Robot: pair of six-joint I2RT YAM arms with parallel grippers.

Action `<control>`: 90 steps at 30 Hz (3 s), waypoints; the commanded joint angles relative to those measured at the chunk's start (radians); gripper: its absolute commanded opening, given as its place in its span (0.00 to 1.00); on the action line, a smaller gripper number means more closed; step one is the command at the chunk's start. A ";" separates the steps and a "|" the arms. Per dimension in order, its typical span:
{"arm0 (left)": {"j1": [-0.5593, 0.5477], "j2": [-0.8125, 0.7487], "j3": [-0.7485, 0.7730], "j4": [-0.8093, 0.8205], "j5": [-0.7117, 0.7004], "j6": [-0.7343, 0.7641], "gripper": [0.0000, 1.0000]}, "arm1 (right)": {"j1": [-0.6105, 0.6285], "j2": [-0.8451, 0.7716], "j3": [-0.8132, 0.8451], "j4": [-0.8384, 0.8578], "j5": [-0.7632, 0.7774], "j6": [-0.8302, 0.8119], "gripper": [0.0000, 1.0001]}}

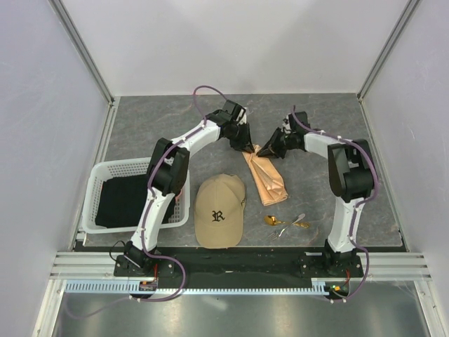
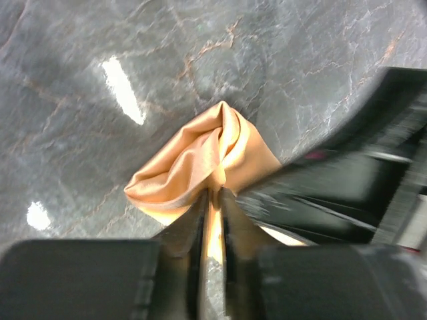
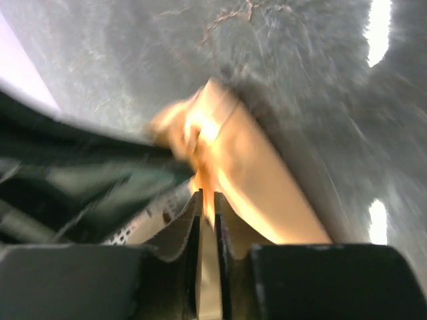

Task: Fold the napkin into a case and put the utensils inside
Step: Stuff the top corner of the smaller-rectangle-folded napkin into the folded napkin, then smooth out the smaller rectangle-folded napkin at the center of the board.

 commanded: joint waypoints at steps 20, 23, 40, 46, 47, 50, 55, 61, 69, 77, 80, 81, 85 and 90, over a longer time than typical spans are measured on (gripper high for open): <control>-0.056 -0.217 -0.160 -0.060 0.210 0.026 0.27 | 0.029 -0.319 0.054 -0.672 0.351 -0.559 0.43; -0.061 -0.280 -0.232 -0.059 0.132 0.048 0.33 | 0.052 -0.334 0.052 -0.693 0.368 -0.563 0.44; -0.058 -0.211 -0.286 -0.022 0.139 -0.023 0.29 | 0.215 -0.302 0.035 -0.677 0.520 -0.568 0.41; -0.058 -0.194 -0.283 -0.014 0.145 -0.025 0.27 | 0.219 -0.307 0.066 -0.703 0.581 -0.573 0.42; -0.058 -0.202 -0.285 -0.014 0.145 -0.026 0.26 | 0.221 -0.307 0.071 -0.706 0.583 -0.573 0.42; -0.061 -0.239 -0.304 -0.014 0.144 -0.017 0.26 | 0.220 -0.293 0.075 -0.726 0.589 -0.586 0.41; -0.065 -0.240 -0.321 -0.013 0.168 -0.035 0.35 | 0.221 -0.287 0.040 -0.724 0.642 -0.597 0.40; -0.067 -0.211 -0.317 -0.010 0.170 -0.034 0.38 | 0.220 -0.265 0.029 -0.700 0.649 -0.606 0.38; -0.070 -0.202 -0.324 0.020 0.178 -0.051 0.37 | 0.227 -0.239 0.008 -0.672 0.638 -0.617 0.33; -0.074 -0.187 -0.331 0.032 0.196 -0.060 0.37 | 0.244 -0.227 0.012 -0.664 0.636 -0.606 0.14; -0.074 -0.187 -0.335 0.033 0.191 -0.057 0.36 | 0.261 -0.244 0.017 -0.684 0.612 -0.583 0.07; -0.074 -0.185 -0.337 0.035 0.190 -0.055 0.36 | 0.264 -0.252 0.016 -0.695 0.606 -0.579 0.06; -0.074 -0.185 -0.349 0.036 0.188 -0.048 0.34 | 0.270 -0.268 -0.017 -0.674 0.566 -0.559 0.04; -0.074 -0.183 -0.360 0.039 0.188 -0.041 0.31 | 0.270 -0.233 -0.038 -0.614 0.517 -0.539 0.09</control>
